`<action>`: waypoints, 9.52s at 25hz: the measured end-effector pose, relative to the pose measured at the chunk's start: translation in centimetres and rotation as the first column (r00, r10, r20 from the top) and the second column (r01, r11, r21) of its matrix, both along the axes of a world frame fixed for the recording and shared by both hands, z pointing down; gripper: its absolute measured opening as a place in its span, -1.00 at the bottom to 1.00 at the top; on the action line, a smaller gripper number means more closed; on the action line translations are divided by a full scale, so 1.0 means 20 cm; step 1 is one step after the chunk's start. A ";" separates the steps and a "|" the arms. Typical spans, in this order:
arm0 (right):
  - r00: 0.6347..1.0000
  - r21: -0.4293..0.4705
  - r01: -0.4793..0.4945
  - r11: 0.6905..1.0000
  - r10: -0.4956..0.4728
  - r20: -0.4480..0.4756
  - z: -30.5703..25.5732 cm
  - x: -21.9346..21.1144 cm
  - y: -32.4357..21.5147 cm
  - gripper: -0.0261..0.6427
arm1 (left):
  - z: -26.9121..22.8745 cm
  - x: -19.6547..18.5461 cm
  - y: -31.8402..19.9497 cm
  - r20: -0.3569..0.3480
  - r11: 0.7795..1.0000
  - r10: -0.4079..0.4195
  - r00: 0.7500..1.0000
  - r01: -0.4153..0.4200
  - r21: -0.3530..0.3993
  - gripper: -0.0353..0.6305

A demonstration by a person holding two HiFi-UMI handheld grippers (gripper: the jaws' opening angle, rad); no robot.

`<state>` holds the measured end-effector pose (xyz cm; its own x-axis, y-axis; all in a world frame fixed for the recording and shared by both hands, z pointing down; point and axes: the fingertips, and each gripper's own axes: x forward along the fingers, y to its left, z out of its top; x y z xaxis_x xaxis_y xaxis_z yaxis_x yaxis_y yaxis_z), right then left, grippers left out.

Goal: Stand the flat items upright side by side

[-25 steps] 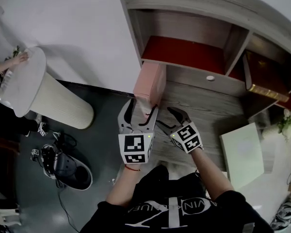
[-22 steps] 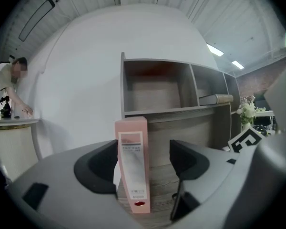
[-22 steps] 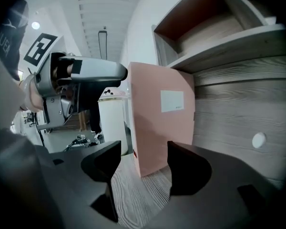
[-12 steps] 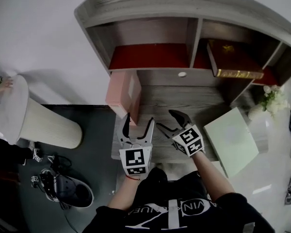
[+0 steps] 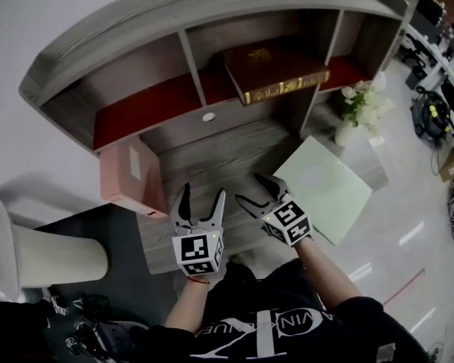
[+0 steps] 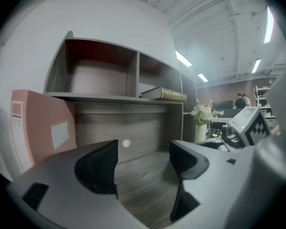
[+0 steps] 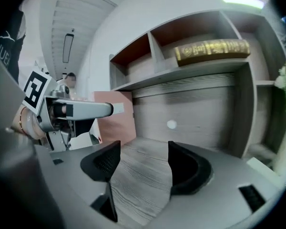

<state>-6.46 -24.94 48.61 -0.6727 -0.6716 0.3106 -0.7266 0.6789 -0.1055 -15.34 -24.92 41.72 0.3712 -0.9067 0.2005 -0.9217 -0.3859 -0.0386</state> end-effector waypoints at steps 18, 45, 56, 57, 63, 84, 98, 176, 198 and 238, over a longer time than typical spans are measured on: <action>0.947 -0.190 -0.220 0.957 0.163 -0.275 0.42 1.04 0.54 0.25 | 0.21 0.92 0.15 -0.093 0.961 0.215 0.972 -0.228 -0.159 0.09; 0.862 -0.154 0.198 0.968 -0.247 -0.443 0.61 1.20 0.88 -0.05 | 0.70 1.07 0.69 -0.269 0.917 -0.194 0.943 0.077 -0.391 0.09; 0.820 -0.153 0.316 0.936 -0.350 -0.453 0.61 1.40 1.01 -0.05 | 0.94 1.31 0.82 -0.427 0.846 -0.306 0.851 0.037 -0.532 0.10; 0.818 -0.155 0.321 0.934 -0.356 -0.452 0.61 1.41 1.01 -0.05 | 0.97 1.33 0.82 -0.454 0.834 -0.321 0.831 0.021 -0.551 0.11; 0.808 -0.164 0.326 0.931 -0.365 -0.463 0.60 1.49 1.02 -0.05 | 1.04 1.49 0.78 -0.637 0.810 -0.364 0.680 -0.106 -0.576 0.12; 0.828 -0.194 0.218 0.957 -0.286 -0.482 0.62 1.78 1.00 -0.05 | 1.15 1.64 0.69 -0.845 0.829 -0.469 0.256 -0.201 -0.522 0.07; 0.814 -0.083 0.164 0.983 -0.182 -0.552 0.62 1.81 1.00 0.07 | 1.09 1.67 0.78 -0.849 0.817 -0.487 0.206 -0.236 -0.526 -0.02; 0.785 -0.093 0.606 0.790 -0.613 -0.088 0.29 -0.55 0.54 0.11 | 0.03 -0.51 0.56 -0.417 0.835 -0.546 0.727 0.515 -0.196 -0.09; 0.710 -0.151 0.693 0.705 -0.704 -0.026 0.40 -0.89 0.49 0.08 | 0.03 -0.62 0.46 -0.093 0.809 -0.582 0.808 0.563 -0.167 -0.06; 0.799 -0.187 0.595 0.782 -0.600 0.034 0.48 -1.14 0.06 -0.01 | 0.07 -0.76 0.10 -0.047 0.885 -0.464 0.885 0.461 -0.060 -0.06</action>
<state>-29.21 -23.75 58.14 -0.9104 -0.0685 0.4081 -0.1858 0.9489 -0.2552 -30.62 -22.95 43.10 -0.0757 -0.9686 0.2367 -0.9960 0.0847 0.0278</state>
